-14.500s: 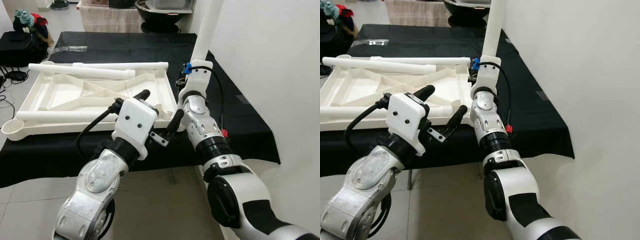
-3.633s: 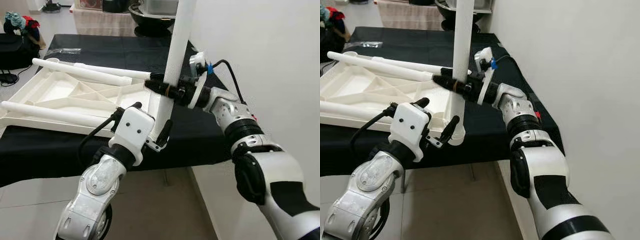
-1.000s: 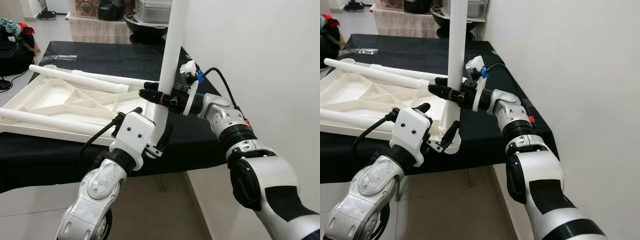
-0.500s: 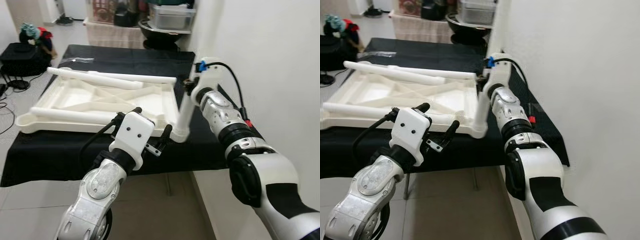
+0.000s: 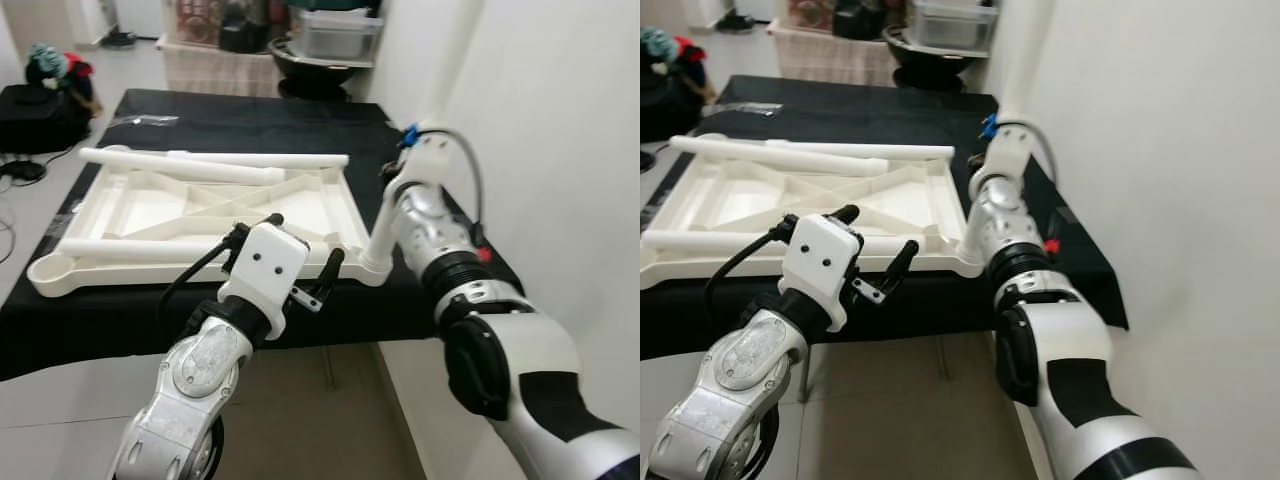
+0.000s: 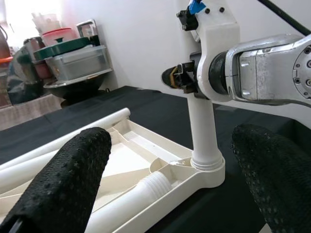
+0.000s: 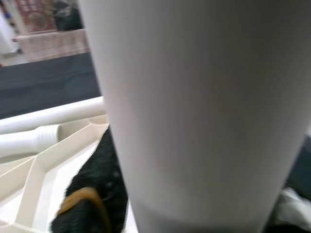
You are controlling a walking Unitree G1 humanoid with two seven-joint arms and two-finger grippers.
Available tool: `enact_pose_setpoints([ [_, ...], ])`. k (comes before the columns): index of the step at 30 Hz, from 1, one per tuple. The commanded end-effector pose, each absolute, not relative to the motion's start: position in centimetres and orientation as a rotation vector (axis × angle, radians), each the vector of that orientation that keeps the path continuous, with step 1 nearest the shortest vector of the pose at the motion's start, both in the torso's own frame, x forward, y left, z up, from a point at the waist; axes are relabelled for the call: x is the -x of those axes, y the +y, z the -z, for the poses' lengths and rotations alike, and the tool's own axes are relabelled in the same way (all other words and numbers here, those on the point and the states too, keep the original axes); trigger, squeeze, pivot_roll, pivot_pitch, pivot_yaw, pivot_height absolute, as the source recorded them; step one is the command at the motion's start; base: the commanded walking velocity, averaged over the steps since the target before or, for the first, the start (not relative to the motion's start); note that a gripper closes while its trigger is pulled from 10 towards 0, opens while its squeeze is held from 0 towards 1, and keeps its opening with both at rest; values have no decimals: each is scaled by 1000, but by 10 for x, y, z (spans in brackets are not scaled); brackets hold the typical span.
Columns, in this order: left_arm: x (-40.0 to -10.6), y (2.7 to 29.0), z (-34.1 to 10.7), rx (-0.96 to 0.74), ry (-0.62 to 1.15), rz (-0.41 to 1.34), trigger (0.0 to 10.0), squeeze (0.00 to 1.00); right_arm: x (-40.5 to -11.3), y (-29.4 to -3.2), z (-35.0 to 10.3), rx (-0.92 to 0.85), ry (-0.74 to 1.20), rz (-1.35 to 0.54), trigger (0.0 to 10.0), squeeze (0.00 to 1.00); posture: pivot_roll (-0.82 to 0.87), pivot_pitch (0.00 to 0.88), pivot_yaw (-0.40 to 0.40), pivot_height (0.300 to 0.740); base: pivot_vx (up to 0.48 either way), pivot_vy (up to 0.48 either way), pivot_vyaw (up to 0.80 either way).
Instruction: Building children table
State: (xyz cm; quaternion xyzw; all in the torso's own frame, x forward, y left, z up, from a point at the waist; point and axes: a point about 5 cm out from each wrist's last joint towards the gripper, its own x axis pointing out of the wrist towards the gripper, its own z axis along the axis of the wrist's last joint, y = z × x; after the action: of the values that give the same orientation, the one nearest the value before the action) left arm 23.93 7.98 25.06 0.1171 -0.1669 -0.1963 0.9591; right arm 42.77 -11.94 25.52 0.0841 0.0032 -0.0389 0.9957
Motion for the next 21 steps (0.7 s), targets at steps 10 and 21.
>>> enact_pose_setpoints([
  [10,-238,78,-249,-244,-331,401,10000,0,-415,-93,-271,-74,-38,-754,10000,0,84,98,-135,740,0,0,0],
  [21,-238,79,-248,-250,-332,402,10000,0,-389,-103,-278,-151,-120,-1349,10000,0,94,88,-135,740,0,0,0],
])
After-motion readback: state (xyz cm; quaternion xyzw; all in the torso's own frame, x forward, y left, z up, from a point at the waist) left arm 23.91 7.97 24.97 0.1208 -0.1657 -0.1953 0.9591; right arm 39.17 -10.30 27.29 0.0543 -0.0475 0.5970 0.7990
